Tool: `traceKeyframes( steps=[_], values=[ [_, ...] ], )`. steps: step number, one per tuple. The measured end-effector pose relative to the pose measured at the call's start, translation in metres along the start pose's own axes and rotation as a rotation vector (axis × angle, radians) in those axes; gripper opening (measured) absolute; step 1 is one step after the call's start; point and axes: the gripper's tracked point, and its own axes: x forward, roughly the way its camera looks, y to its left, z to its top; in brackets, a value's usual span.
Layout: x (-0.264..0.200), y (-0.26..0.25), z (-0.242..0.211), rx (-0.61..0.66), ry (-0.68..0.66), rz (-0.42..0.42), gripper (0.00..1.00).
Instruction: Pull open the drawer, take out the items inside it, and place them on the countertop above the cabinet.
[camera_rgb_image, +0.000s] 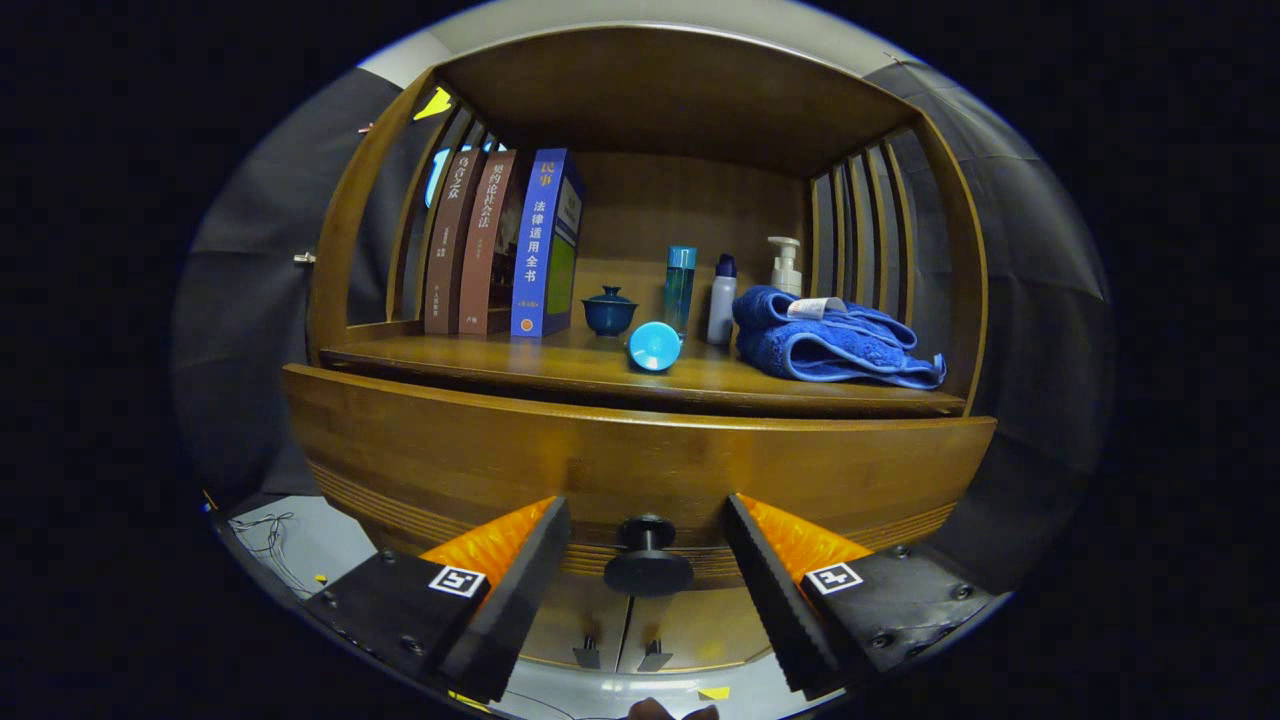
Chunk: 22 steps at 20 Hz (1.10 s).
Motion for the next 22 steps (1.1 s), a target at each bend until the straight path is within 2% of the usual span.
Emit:
traceKeyframes(
  steps=[3,9,16,22],
  values=[
    [0.016,0.001,0.002,-0.002,0.025,-0.002,1.00],
    [0.015,0.002,0.006,0.008,0.046,-0.005,1.00],
    [-0.010,-0.004,0.079,-0.019,-0.051,-0.001,1.00],
    [-0.057,0.005,0.143,0.006,-0.093,0.055,0.99]
  ],
)
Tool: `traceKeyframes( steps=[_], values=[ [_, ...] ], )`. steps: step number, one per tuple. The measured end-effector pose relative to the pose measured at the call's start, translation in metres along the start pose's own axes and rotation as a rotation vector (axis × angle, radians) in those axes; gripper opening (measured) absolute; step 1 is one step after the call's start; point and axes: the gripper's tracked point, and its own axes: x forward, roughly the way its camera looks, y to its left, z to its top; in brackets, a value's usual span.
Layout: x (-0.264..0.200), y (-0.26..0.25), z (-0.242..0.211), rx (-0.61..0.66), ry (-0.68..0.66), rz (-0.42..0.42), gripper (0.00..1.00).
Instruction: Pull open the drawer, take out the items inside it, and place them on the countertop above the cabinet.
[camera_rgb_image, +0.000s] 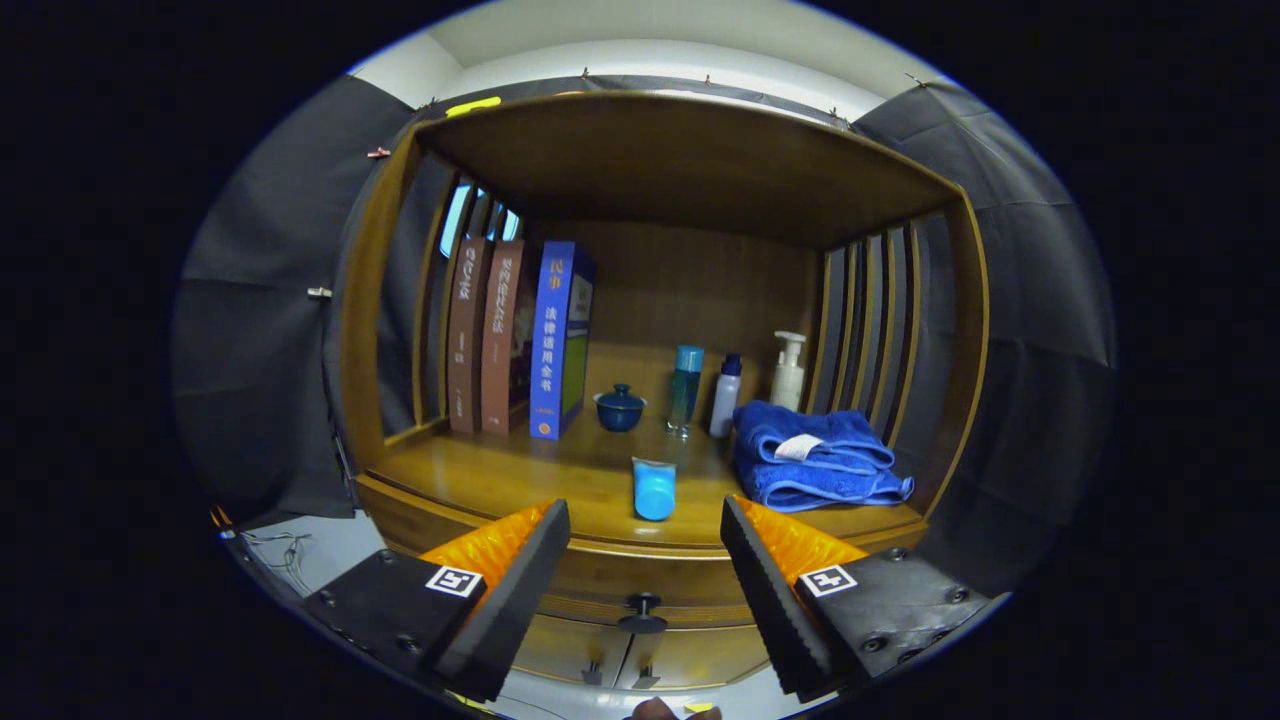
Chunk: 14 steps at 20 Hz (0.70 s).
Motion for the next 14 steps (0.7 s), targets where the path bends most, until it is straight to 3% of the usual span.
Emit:
traceKeyframes(
  steps=[9,14],
  values=[
    [-0.087,0.006,0.099,0.095,-0.104,0.057,0.99],
    [-0.141,0.009,0.126,0.082,-0.116,0.068,0.99]
  ],
)
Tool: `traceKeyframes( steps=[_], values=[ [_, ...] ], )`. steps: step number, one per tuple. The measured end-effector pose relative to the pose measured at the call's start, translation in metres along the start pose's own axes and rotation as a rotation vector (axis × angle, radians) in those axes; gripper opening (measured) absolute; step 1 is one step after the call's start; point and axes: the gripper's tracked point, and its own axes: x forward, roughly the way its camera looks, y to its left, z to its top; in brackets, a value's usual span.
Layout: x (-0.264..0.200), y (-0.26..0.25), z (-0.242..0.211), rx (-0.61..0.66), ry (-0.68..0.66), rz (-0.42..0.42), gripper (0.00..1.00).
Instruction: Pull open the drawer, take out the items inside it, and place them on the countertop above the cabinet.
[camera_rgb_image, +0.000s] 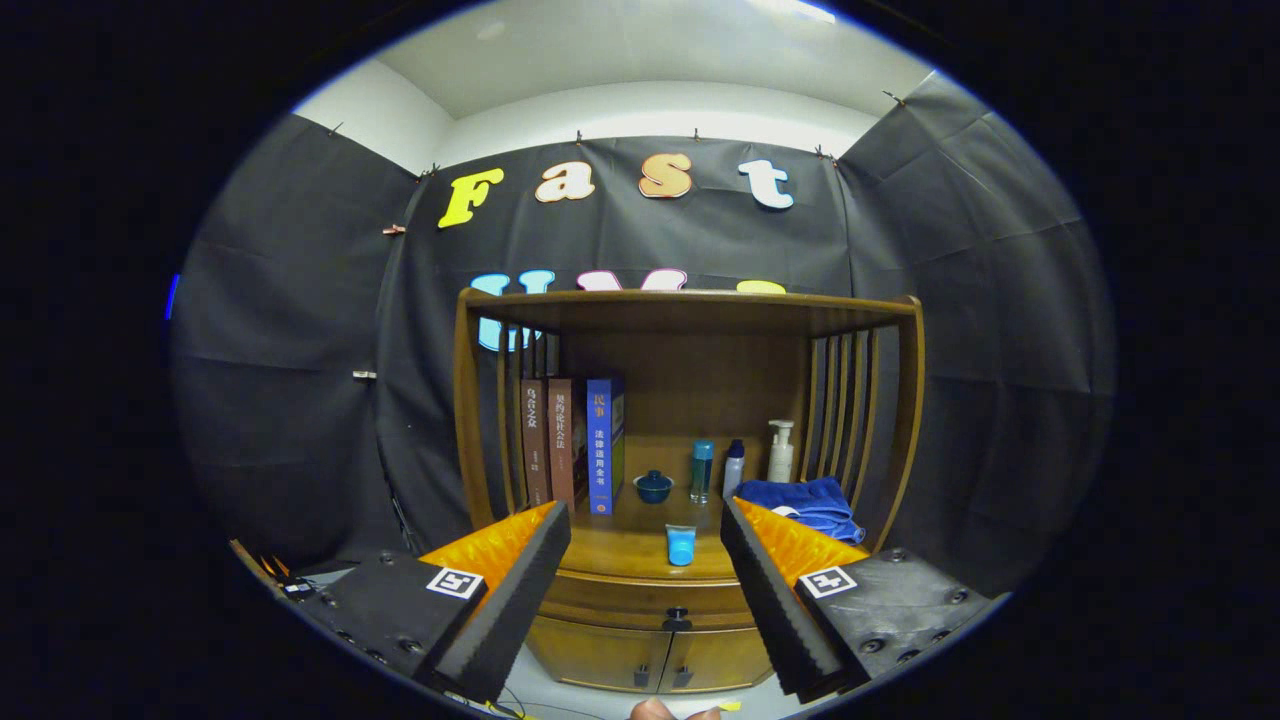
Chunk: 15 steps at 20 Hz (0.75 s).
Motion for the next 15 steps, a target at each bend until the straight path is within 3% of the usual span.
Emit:
traceKeyframes(
  steps=[11,15],
  values=[
    [-0.095,0.024,0.049,0.030,-0.046,0.012,0.99],
    [-0.115,0.015,0.077,-0.014,-0.060,0.003,0.99]
  ],
)
